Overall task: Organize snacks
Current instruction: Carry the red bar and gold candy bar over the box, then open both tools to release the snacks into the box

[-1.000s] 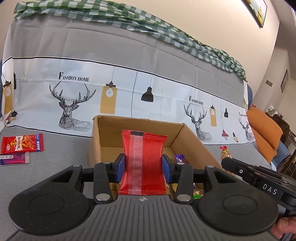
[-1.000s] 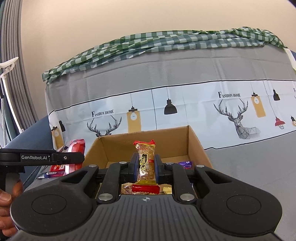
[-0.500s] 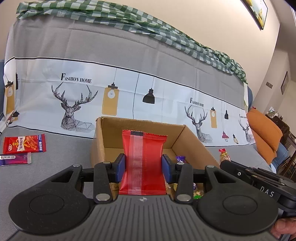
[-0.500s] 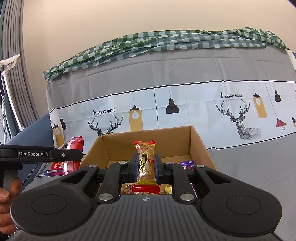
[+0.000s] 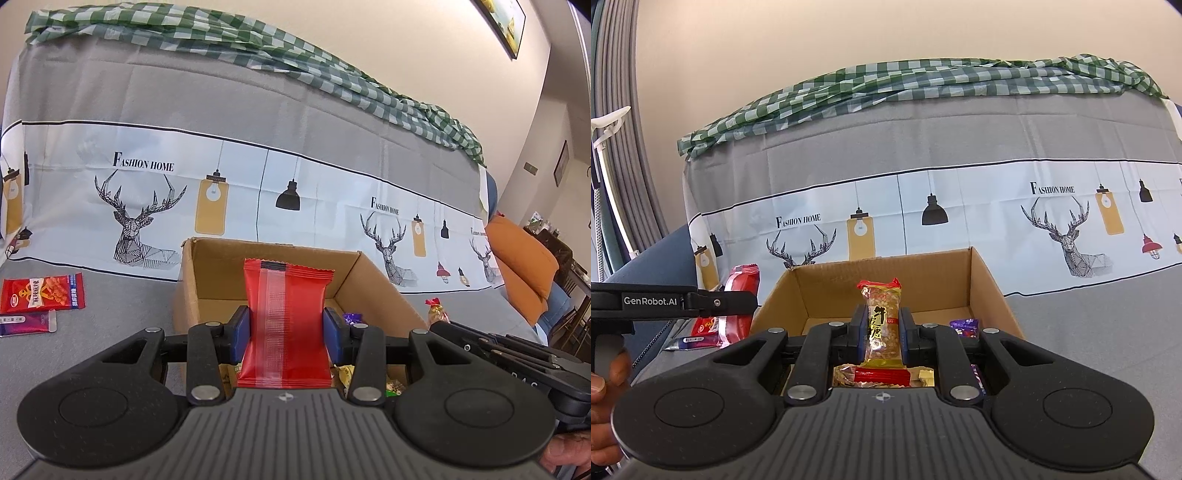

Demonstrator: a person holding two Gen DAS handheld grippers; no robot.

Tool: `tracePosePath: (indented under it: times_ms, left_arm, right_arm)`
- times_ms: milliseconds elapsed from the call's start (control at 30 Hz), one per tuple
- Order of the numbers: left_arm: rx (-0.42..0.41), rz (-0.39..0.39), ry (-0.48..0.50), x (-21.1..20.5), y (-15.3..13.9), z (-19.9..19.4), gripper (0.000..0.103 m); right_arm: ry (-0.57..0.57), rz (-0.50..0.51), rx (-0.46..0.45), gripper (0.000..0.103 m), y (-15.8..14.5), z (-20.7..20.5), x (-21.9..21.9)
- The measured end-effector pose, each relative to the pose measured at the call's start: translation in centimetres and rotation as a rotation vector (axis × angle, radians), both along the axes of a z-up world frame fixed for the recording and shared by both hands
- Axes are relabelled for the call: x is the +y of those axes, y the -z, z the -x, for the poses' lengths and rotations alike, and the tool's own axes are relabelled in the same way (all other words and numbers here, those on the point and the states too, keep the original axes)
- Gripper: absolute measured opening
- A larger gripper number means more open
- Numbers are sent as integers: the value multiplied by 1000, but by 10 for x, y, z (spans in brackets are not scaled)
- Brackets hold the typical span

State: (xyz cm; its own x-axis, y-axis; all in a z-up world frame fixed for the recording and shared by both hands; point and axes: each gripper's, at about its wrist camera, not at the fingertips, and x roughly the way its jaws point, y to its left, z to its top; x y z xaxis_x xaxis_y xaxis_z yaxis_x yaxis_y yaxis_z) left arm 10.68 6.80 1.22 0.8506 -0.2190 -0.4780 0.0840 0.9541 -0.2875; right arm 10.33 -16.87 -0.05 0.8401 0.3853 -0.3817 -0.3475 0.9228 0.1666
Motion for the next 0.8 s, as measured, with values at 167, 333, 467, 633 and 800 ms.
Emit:
tracePosePath:
  times_ms: [167,333,467,633,800]
  left_arm:
    - [-5,-2,7,-1,0,0,46]
    - [-11,-8,15,-4,0,0,46]
    - [-18,-16,23,-6,-1,0,46]
    - [-36,-20,39,-9,-2,2,46]
    - [-57,-25,59,-14,-4,5,46]
  right_arm:
    - [1,1,1,18,1,0,1]
    - [0,2,1,18,1,0,0]
    - [-1,2,1,18,1,0,0]
    - [-2,3,1,18,0,-1,0]
    - [-1,3,2,18,0,-1,0]
